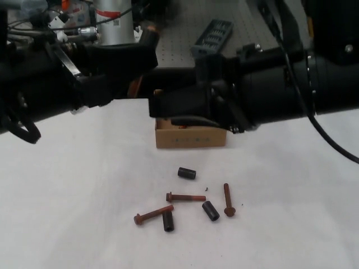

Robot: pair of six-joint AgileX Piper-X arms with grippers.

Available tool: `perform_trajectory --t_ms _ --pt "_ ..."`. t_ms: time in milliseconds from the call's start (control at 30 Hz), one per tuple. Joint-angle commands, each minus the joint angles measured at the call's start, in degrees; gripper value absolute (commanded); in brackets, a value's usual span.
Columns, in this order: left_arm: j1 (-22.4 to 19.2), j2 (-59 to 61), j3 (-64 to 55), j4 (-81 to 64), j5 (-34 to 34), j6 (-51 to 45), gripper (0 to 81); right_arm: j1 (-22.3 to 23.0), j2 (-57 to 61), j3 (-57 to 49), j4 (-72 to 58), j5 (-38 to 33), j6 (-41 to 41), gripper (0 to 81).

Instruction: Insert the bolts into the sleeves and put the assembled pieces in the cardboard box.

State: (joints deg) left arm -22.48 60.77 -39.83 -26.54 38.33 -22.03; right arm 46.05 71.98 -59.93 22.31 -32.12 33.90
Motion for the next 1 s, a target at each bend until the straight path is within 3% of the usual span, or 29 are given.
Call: perform_trajectory --t_ms 0,167,400,533,767,967 --pt "0.1 -0.5 -0.7 -2.3 -0.9 -0.3 0.6 -0.1 -0.2 -0.2 1.9 -1.0 -2.4 36.4" --pt "0.1 0.1 -0.7 -2.3 -4.5 2.4 0.6 -2.0 -1.2 -0.2 8.8 -0.8 -7.7 36.4" --pt "0.1 9.0 -1.8 -2.3 -4.7 3.3 0.6 -8.9 -5.2 -0.2 19.3 2.3 -16.5 36.1" --pt "0.1 19.0 -5.9 -2.3 -4.7 5.8 0.6 -13.3 -8.1 -0.2 25.2 3.1 -21.2 27.5" --pt "1.2 37.9 -20.3 -1.9 -4.7 5.8 0.6 -20.8 -12.4 -0.2 31.0 3.3 -26.7 0.3" --pt "2.1 52.7 -35.8 2.2 -4.7 6.0 0.6 -23.9 -13.3 -0.2 30.9 3.3 -28.9 2.9"
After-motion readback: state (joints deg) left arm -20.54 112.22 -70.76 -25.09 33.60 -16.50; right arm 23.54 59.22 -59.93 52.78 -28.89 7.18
